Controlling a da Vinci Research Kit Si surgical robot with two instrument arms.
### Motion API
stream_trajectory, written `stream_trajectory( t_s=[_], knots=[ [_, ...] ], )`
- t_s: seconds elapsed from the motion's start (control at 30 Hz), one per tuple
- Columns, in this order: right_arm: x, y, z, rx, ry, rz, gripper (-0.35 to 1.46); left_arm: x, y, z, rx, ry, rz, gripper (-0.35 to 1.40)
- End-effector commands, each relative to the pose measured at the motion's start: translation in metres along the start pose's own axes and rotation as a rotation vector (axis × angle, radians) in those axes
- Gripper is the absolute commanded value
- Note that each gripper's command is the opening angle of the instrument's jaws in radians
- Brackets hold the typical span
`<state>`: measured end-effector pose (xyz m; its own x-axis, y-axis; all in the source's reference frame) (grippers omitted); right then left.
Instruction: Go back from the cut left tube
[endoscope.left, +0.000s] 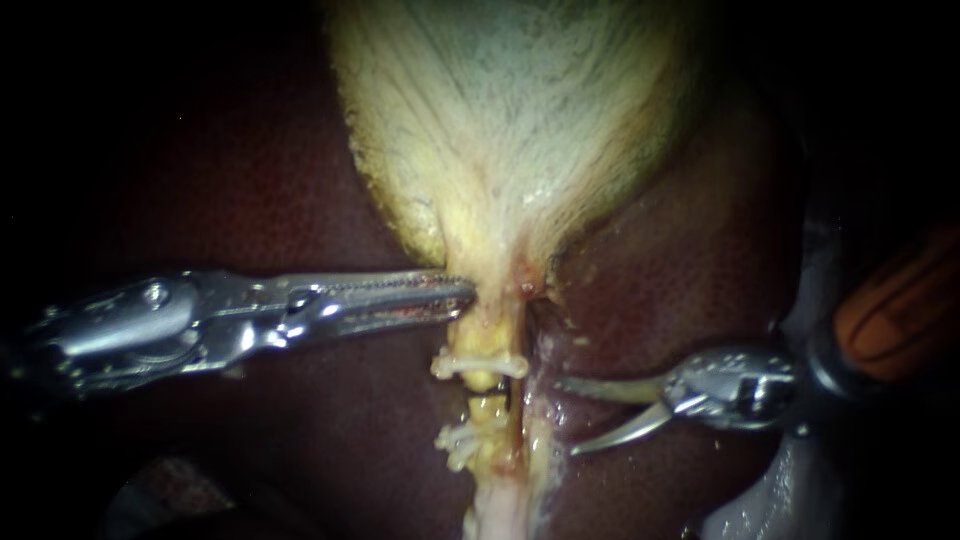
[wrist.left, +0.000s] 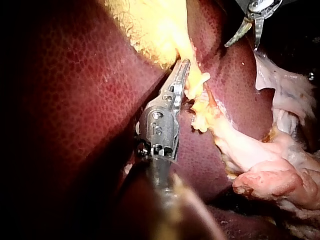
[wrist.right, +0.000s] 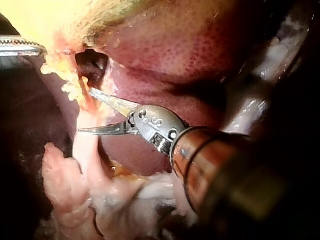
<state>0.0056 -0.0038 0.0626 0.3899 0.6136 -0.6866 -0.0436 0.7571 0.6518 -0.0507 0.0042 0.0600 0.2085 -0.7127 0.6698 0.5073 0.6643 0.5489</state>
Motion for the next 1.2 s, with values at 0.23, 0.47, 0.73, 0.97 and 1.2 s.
stream_trajectory(
  t_s=[0.23, 0.47, 0.73, 0.97, 1.2],
  knots=[
    [0.0008, 0.0015, -0.0025, -0.102, 0.024, -0.086, 1.28, 0.0, 0.0, 0.0, 0.0, 0.0, 0.0, 0.04],
    [0.0006, 0.0017, -0.0025, -0.101, 0.022, -0.1, 1.3, 0.0001, -0.0001, 0.0002, -0.002, 0.0, 0.001, 0.04],
    [0.0008, 0.0019, -0.002, -0.104, 0.022, -0.14, 1.33, 0.0024, -0.0009, 0.0021, 0.003, 0.003, 0.02, 0.04],
    [0.0007, 0.002, -0.002, -0.105, 0.025, -0.151, 1.35, 0.0025, -0.0009, 0.0023, 0.005, 0.006, 0.022, 0.04],
    [0.0007, 0.002, -0.002, -0.105, 0.024, -0.157, 1.36, 0.0025, -0.0009, 0.0023, 0.005, 0.006, 0.022, 0.04]
  ],
)
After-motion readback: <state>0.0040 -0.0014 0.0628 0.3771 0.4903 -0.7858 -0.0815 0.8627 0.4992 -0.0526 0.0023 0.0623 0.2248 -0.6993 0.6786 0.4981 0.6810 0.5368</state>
